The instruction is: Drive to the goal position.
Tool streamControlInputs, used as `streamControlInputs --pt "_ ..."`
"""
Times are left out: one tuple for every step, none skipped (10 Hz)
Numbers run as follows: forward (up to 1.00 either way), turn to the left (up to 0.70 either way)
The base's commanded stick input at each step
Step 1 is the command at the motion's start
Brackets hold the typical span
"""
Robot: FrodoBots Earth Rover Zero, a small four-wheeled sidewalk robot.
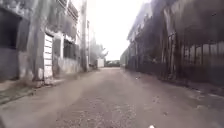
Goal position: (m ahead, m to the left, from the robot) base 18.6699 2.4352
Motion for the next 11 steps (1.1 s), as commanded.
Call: streamControlInputs --pt "0.70 0.00" --pt "0.70 0.00" --pt "0.70 0.00" --pt "0.70 0.00" --pt "0.70 0.00" --pt "0.70 0.00" --pt "0.70 0.00" --pt "0.70 0.00" --pt "0.70 0.00" --pt "0.70 0.00" --pt "0.70 0.00"
